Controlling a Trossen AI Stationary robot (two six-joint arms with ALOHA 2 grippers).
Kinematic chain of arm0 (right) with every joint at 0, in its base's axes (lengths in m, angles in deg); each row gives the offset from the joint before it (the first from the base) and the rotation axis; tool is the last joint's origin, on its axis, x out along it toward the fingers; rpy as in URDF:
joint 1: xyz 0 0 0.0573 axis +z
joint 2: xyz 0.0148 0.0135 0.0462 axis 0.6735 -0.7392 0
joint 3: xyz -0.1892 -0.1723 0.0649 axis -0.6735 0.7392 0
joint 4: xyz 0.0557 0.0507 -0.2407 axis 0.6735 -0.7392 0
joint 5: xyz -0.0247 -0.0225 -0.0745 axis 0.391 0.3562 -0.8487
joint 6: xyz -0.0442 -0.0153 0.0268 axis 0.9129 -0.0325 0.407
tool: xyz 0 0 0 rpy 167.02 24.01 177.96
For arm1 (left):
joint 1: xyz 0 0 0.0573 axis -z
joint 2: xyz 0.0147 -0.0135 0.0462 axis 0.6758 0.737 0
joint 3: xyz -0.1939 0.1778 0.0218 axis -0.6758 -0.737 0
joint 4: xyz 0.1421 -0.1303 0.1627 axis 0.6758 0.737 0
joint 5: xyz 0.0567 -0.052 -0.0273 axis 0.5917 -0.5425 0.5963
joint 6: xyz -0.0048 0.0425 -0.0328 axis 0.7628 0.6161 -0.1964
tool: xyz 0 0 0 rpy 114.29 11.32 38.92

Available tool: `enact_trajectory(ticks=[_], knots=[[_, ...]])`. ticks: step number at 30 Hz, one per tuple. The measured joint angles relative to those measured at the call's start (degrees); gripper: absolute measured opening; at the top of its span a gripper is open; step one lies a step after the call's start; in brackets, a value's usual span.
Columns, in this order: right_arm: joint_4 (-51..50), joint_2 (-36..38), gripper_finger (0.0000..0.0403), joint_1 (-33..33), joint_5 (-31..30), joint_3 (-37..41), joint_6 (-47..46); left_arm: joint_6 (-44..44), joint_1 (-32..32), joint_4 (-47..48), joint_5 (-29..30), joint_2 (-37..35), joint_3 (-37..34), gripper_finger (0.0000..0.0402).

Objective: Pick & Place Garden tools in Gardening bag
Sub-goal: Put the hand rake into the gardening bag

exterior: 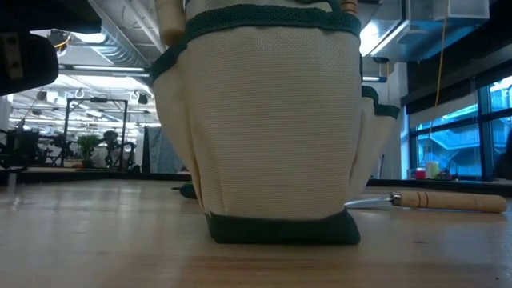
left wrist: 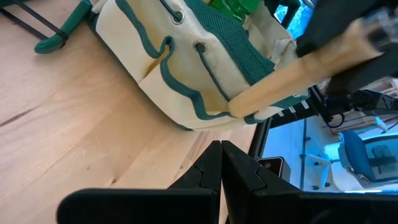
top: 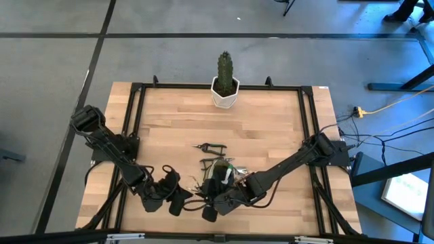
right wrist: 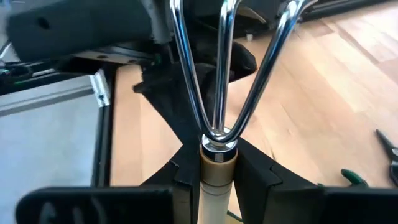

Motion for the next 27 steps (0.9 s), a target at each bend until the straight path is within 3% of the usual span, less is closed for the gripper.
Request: enact_trajectory(ticks=[15, 23, 27], knots=[[-2.81, 3.05, 0.0067, -1.06, -0.33, 0.0, 3.53, -0.41, -0.4, -0.02, -0.04, 0.0, 0.0, 0.0001], [-9.61, 3.02, 0.0067, -1.21, 1.03, 0.0, 0.65, 0.06, -1.7, -0.22, -0.24, 0.0, 0.0, 0.0001], [-7.46, 3.4, 0.0067, -1.03, -0.19, 0.02, 1.52, 0.15, -1.81, -0.21, -0.25, 0.0, 0.0, 0.0001]])
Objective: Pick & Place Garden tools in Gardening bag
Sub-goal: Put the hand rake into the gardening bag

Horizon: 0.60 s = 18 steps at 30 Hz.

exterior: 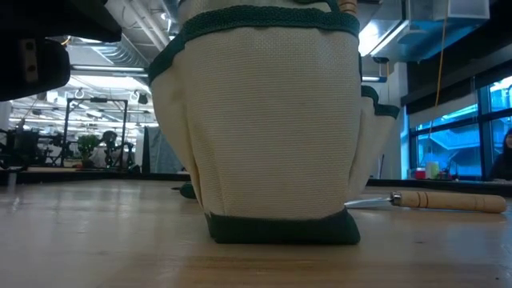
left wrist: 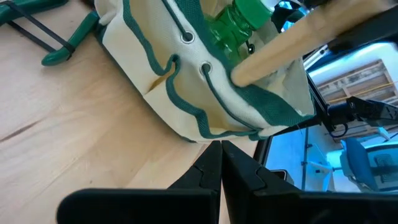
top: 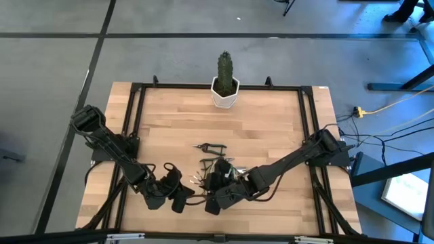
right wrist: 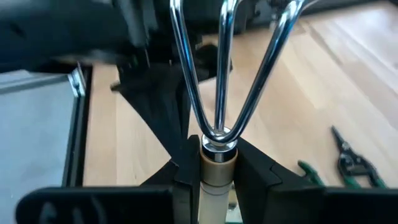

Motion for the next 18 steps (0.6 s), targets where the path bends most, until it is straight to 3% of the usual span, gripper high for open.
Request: enact_trajectory(ticks=[5, 18], knots=[[6.18, 1.32, 0.0067, 0.18, 0.43, -0.05, 3.52, 0.03, 0.0, 0.0, 0.06, 0.0, 0.0, 0.0001], [5.94, 0.68, 0.0067, -1.17, 4.0, 0.0, 3.05, 0.12, -0.04, 0.02, 0.77, 0.0, 0.0, 0.0001]])
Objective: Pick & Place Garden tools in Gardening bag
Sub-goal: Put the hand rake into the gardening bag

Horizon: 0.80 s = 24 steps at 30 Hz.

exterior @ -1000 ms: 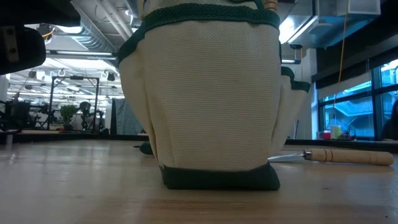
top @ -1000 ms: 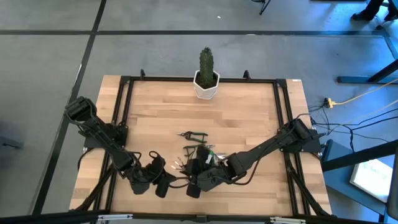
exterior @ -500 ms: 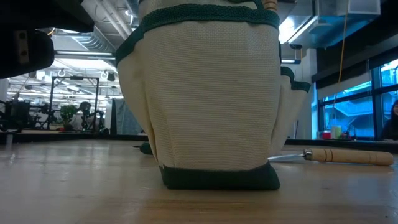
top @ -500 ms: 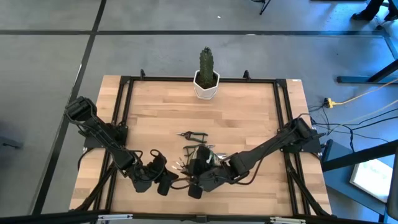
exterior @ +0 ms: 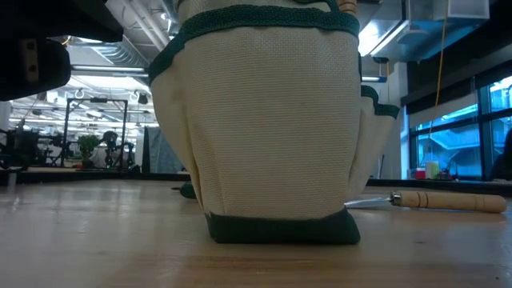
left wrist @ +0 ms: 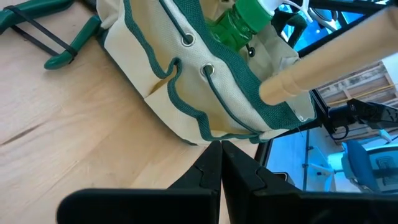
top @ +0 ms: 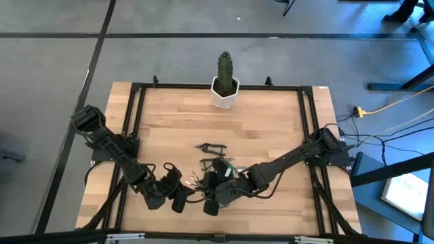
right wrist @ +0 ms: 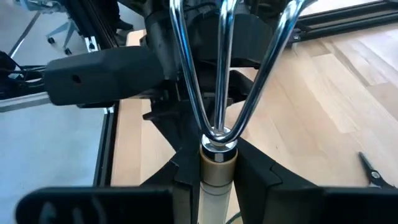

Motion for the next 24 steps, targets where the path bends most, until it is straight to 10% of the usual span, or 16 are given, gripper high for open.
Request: enact_trajectory(ticks=[24], knots=[[-4.62, -2.57, 0.0067, -0.15, 1.42, 0.0, -1.5, 0.41, 0.07, 0.04, 0.06, 0.0, 0.0, 0.0001]])
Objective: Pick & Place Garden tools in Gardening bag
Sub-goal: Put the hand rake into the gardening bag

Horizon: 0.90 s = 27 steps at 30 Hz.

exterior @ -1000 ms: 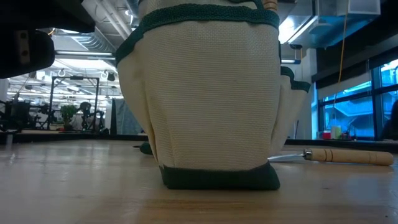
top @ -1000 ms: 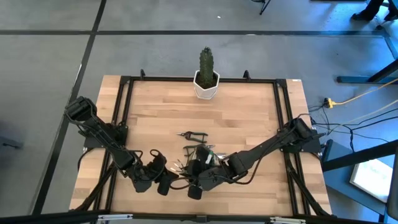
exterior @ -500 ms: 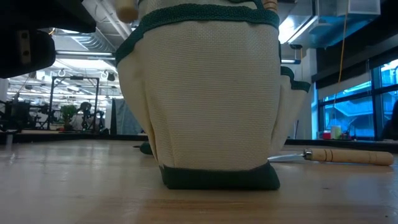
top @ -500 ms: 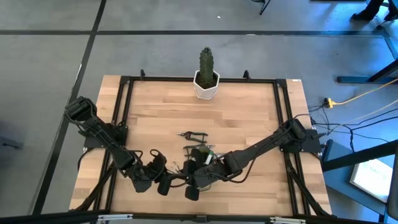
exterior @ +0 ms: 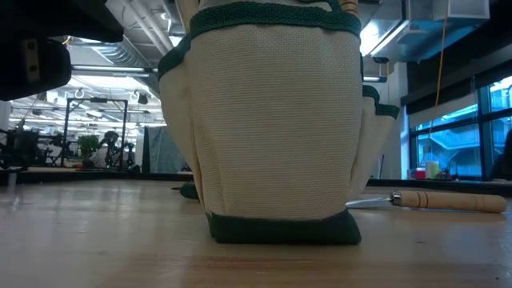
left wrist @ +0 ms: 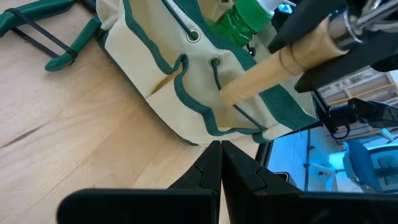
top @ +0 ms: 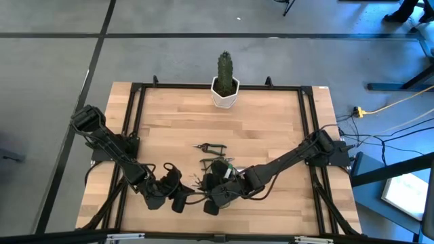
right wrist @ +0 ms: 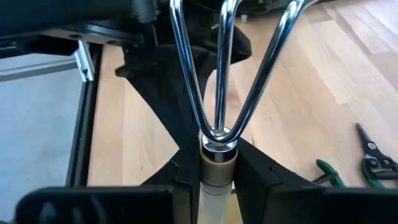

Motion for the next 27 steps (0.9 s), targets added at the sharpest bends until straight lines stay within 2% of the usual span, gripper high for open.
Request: enact_trajectory(ticks=[21, 27], knots=[[-1.82, 0.42, 0.0067, 0.79, 1.42, -0.01, -0.6, 1.01, 0.0, 0.2, -0.04, 0.0, 0.0, 0.0001], [-8.96, 0.67, 0.0067, 0.79, -0.36, -5.15, 0.67, 1.07, -0.01, 0.22, -0.02, 0.0, 0.0, 0.0001]])
